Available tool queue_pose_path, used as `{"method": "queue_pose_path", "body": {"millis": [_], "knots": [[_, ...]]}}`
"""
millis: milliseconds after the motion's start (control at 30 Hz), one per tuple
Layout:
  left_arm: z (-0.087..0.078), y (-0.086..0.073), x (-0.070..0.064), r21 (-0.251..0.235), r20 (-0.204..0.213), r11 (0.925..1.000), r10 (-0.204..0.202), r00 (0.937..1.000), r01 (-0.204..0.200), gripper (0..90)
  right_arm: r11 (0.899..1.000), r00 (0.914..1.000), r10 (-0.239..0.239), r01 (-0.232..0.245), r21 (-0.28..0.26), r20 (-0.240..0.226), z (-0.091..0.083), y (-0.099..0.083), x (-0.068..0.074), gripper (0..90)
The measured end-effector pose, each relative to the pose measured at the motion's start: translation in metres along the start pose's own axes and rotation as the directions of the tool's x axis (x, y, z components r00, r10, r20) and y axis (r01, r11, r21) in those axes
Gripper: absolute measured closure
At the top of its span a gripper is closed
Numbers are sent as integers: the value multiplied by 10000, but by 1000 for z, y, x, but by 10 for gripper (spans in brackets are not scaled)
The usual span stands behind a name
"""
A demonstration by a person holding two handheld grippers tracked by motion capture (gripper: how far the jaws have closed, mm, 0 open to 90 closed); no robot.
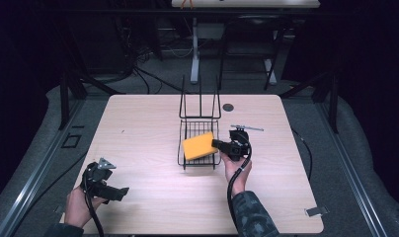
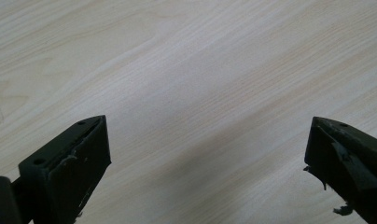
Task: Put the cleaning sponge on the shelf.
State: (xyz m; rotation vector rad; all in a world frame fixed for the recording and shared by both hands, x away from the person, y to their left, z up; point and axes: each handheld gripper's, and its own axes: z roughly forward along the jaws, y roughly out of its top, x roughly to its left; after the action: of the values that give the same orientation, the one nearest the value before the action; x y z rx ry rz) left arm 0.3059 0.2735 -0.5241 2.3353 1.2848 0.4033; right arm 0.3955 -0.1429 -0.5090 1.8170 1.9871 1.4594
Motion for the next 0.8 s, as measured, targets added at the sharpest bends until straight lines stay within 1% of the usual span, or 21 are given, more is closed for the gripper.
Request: {"method": "queue_pose_path", "body": {"millis": [100,233,367,433,467,567,600,633,667,800], "knots": [[0,0,0,18,-1,10000,7,10000,-7,4,10000,10000,-39,40,-19,36,2,-1,0,888],[0,0,0,8,22,10000,14,10000,-14,4,10000,9999,-34,33,93,95,6,-4,3,884],[0,0,0,6,15,10000,15,10000,-15,4,9998,9995,-116,110,184,303,9,-5,5,871],[0,0,0,28,28,10000,21,10000,-21,4,9996,9994,-82,73,269,333,9,-5,5,860],[0,0,0,43,33,10000,25,10000,-25,4,9991,9987,-182,164,384,468,9,-6,6,847],[1,0,0,69,49,10000,65,10000,-66,4,9986,9980,-278,252,472,559,9,-7,5,837],[1,0,0,53,7,10000,63,10000,-63,4,9981,9979,-245,211,578,594,10,-8,4,826],[1,0,0,88,51,9999,63,10000,-64,4,9981,9979,-245,211,578,594,10,-8,4,826],[1,0,0,91,52,9999,60,10000,-60,4,9974,9976,-253,208,691,650,10,-9,4,819],[1,0,0,126,61,9999,73,10000,-74,4,9965,9965,-340,280,793,757,9,-9,5,811]]}}
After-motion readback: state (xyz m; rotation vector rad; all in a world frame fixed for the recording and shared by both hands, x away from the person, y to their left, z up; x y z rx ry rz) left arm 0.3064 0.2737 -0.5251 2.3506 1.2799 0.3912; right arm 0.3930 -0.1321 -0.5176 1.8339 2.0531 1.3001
